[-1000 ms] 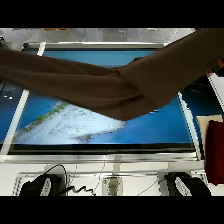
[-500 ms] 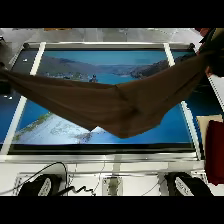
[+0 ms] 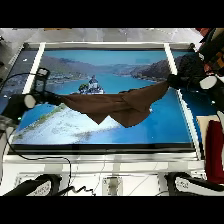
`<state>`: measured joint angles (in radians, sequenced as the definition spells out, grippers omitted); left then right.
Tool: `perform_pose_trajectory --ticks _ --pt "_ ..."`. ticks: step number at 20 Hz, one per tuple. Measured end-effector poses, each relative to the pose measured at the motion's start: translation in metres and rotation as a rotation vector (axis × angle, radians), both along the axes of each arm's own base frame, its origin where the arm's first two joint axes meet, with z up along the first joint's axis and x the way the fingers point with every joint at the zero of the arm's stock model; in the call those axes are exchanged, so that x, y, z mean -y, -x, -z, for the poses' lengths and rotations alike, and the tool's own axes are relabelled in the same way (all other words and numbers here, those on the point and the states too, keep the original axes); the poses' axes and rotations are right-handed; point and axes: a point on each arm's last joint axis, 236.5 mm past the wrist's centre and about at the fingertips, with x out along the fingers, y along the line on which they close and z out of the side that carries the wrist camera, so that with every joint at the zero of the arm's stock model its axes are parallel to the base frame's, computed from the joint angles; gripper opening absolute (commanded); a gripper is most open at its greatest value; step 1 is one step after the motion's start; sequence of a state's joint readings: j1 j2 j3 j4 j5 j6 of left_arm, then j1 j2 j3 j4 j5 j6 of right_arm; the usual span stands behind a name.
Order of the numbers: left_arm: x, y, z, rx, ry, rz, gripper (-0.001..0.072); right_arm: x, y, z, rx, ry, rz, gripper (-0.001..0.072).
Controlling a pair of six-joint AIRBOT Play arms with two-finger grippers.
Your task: Fold the clothes and pants, and hang the long-sleeved shirts on hangers.
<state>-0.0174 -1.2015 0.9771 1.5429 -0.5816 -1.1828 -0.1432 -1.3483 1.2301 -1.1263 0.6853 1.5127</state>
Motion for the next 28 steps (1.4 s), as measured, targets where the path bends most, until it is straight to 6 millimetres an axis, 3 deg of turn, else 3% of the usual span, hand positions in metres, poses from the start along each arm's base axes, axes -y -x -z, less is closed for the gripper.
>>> perform_pose_trajectory --ticks 1,3,5,8,10,14,15,16,17,18,19,22,23,24,26,28 --pt "0.01 -0.006 0.0 0.025 0.0 0.022 0.0015 0.005 -0.008 0.004 0.017 -0.008 0.031 0.0498" --pt "0.029 -0.017 -0.004 0.074 0.003 0.06 0.0015 0.009 -0.014 0.014 0.013 -0.016 0.059 0.0482" --pt "0.042 -0.021 -0.006 0.102 0.006 0.085 0.0015 0.006 -0.005 0.029 -0.049 -0.014 0.037 0.0326" --pt "0.054 -0.025 -0.009 0.126 0.01 0.109 0.0015 -0.015 0.036 0.068 -0.257 -0.007 -0.094 0.0326" --pt "0.059 -0.025 -0.01 0.133 0.012 0.118 0.0015 -0.039 0.076 0.094 -0.412 -0.035 -0.201 0.0326" --pt "0.066 -0.026 -0.012 0.143 0.014 0.132 0.0015 -0.111 0.157 0.14 -0.654 -0.175 -0.381 0.0349" --pt "0.067 -0.025 -0.013 0.144 0.015 0.134 0.0015 -0.13 0.174 0.148 -0.693 -0.212 -0.411 0.043" --pt "0.069 -0.025 -0.013 0.146 0.016 0.136 0.0015 -0.15 0.189 0.155 -0.719 -0.25 -0.434 0.0606" --pt "0.069 -0.025 -0.014 0.148 0.016 0.138 0.0015 -0.168 0.198 0.161 -0.727 -0.28 -0.444 0.0649" --pt "0.07 -0.025 -0.014 0.148 0.016 0.139 0.0015 -0.184 0.203 0.166 -0.721 -0.301 -0.444 0.0647" --pt "0.07 -0.025 -0.014 0.15 0.016 0.139 0.0015 -0.197 0.205 0.17 -0.712 -0.316 -0.428 0.0627" --pt "0.071 -0.025 -0.015 0.151 0.016 0.14 0.0015 -0.219 0.197 0.181 -0.667 -0.339 -0.323 0.0435" --pt "0.071 -0.025 -0.015 0.15 0.016 0.141 0.0015 -0.222 0.19 0.183 -0.641 -0.343 -0.284 0.0426" --pt "0.071 -0.025 -0.015 0.151 0.016 0.141 0.0015 -0.223 0.183 0.184 -0.614 -0.346 -0.251 0.0321" --pt "0.071 -0.025 -0.015 0.151 0.016 0.142 0.0015 -0.221 0.17 0.186 -0.564 -0.34 -0.201 0.0044" --pt "0.071 -0.025 -0.017 0.155 0.017 0.141 0.0015 -0.22 0.159 0.182 -0.517 -0.34 -0.174 0.0016"
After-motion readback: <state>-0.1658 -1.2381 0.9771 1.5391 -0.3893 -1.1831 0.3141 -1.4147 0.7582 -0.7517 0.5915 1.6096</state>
